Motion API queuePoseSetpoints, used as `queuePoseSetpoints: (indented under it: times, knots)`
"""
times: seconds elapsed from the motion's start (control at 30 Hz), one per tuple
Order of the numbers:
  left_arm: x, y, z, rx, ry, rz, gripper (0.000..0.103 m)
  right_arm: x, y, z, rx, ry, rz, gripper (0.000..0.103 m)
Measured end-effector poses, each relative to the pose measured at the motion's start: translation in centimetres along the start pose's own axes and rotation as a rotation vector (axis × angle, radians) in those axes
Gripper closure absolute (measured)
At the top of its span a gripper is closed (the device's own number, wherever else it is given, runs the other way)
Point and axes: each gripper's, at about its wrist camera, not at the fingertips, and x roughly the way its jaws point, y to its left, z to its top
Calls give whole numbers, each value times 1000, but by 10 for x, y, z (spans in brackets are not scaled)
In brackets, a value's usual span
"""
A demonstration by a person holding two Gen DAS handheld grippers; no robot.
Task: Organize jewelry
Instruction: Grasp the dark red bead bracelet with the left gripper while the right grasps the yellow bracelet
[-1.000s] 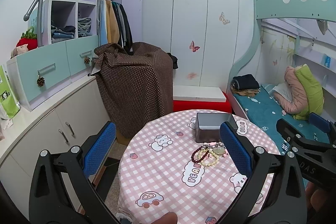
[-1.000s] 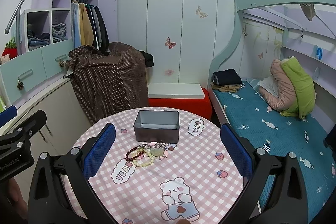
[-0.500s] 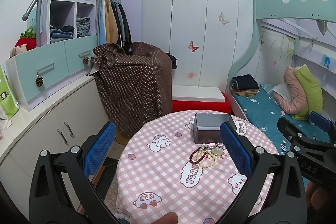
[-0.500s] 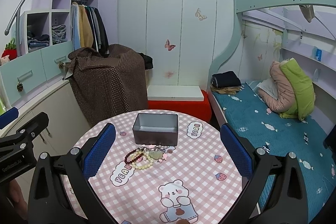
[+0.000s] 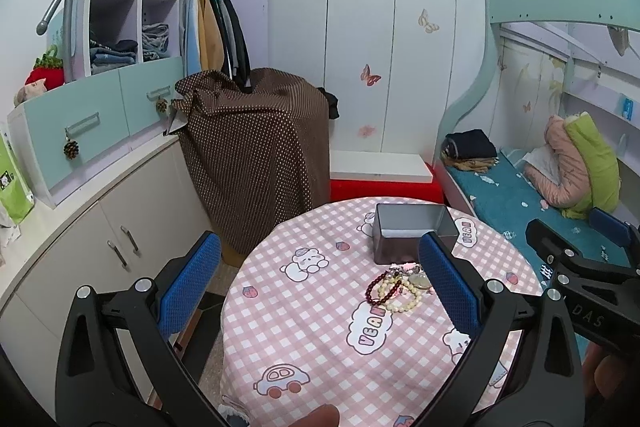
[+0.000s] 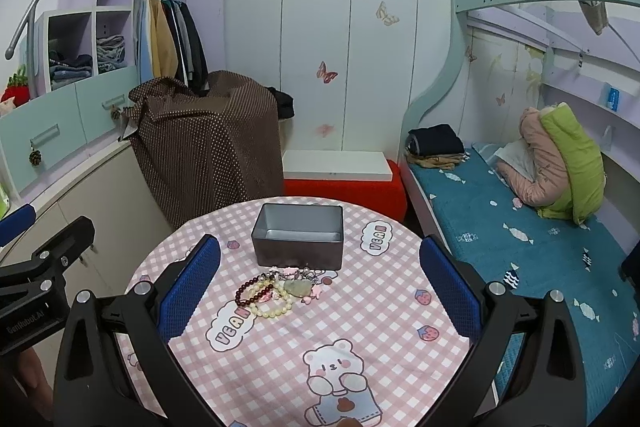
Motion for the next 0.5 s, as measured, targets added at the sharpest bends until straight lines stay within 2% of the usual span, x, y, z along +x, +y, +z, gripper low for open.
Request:
queuePoseSetpoints:
  times: [0.2, 0.5]
  knots:
    - [26, 5, -9, -2, 44, 11, 5, 25, 2, -7, -17, 58, -4, 7]
    - [99, 4, -54, 23, 216, 6, 5, 101, 8, -46, -57, 266, 15, 7]
